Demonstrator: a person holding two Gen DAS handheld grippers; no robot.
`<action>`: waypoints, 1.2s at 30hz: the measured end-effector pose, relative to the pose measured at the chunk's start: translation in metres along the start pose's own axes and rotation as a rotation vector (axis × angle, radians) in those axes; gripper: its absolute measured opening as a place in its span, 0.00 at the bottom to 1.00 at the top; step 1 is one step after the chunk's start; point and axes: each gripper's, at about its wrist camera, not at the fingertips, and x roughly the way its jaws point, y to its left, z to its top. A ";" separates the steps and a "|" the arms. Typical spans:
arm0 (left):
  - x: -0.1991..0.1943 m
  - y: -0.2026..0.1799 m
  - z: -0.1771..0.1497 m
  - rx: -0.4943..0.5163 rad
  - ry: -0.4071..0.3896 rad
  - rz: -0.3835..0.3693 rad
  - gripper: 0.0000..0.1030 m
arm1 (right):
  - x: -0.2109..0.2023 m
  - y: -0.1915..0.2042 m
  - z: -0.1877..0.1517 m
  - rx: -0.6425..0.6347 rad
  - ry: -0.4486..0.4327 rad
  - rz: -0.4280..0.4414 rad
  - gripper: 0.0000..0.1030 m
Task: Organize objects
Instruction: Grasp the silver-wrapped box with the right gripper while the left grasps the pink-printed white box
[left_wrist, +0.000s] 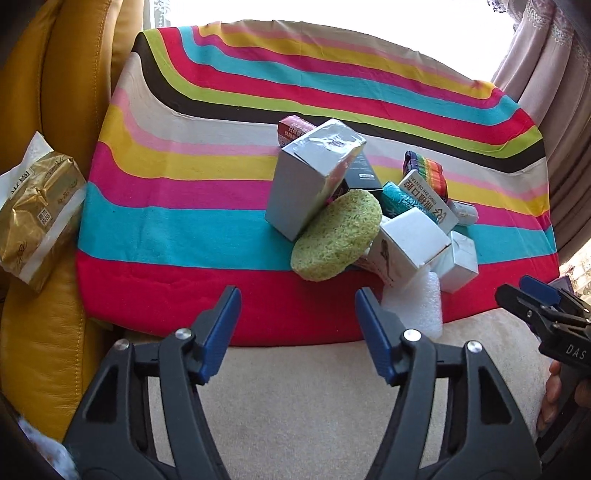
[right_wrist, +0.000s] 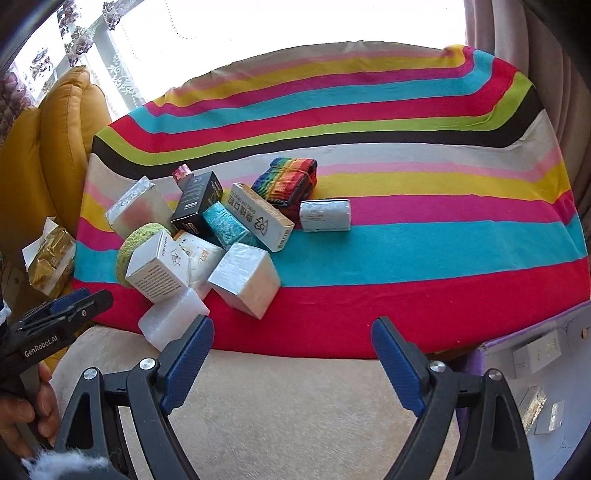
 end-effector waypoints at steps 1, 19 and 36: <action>0.002 0.001 0.002 -0.002 0.007 -0.007 0.66 | 0.004 0.005 0.002 -0.012 0.004 -0.001 0.86; 0.015 0.015 0.068 0.046 -0.070 -0.047 0.80 | 0.042 0.023 0.028 -0.033 0.013 -0.084 0.81; 0.031 0.016 0.069 0.075 -0.074 -0.026 0.42 | 0.057 0.033 0.029 -0.088 0.056 -0.120 0.43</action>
